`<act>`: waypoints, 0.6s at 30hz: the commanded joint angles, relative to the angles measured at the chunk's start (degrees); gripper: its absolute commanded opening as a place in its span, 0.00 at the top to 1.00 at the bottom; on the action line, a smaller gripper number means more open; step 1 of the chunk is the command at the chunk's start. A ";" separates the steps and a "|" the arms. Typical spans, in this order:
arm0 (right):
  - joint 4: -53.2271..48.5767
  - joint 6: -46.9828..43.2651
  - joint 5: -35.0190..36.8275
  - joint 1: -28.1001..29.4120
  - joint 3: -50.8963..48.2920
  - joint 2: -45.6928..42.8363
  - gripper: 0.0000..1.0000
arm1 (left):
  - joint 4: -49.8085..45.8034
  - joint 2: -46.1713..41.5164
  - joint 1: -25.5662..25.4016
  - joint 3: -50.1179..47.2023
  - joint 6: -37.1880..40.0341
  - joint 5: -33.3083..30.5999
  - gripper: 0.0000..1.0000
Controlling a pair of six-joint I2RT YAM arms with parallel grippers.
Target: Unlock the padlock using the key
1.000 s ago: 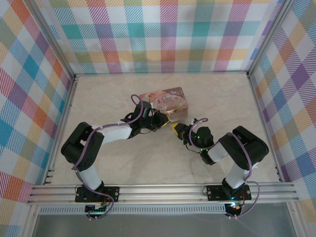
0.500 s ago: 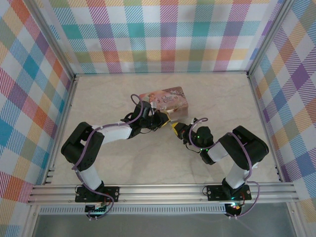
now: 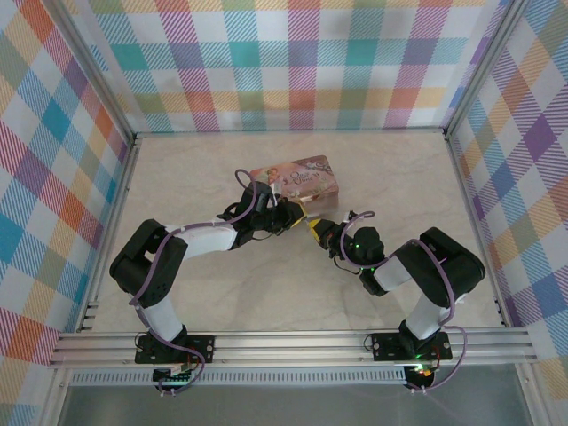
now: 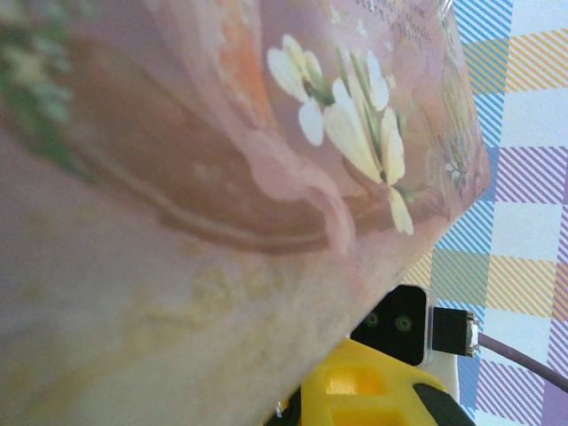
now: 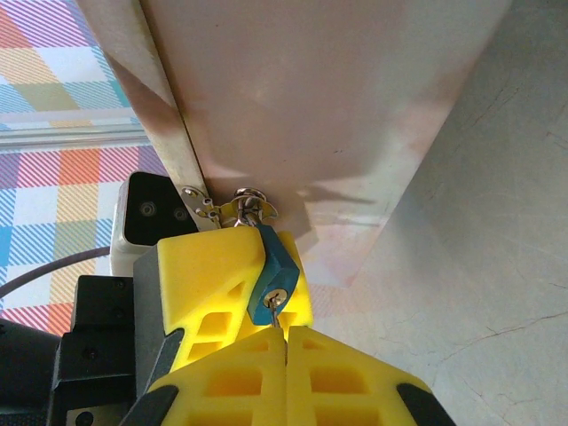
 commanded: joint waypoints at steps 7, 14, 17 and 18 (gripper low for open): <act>3.54 -2.57 3.42 0.75 2.61 -0.62 1.00 | 4.29 -0.13 -0.95 -0.93 -2.26 2.55 0.92; 3.47 -2.70 5.40 1.73 3.11 -0.46 1.00 | 4.61 -0.38 -1.14 -1.01 -2.44 2.76 0.92; 3.62 0.48 5.59 1.90 3.29 0.05 1.00 | 4.69 -0.43 -1.15 -0.86 -2.44 2.92 0.92; 3.63 1.53 5.46 1.90 3.50 0.19 1.00 | 4.68 -0.41 -1.15 -0.81 -2.44 2.90 0.92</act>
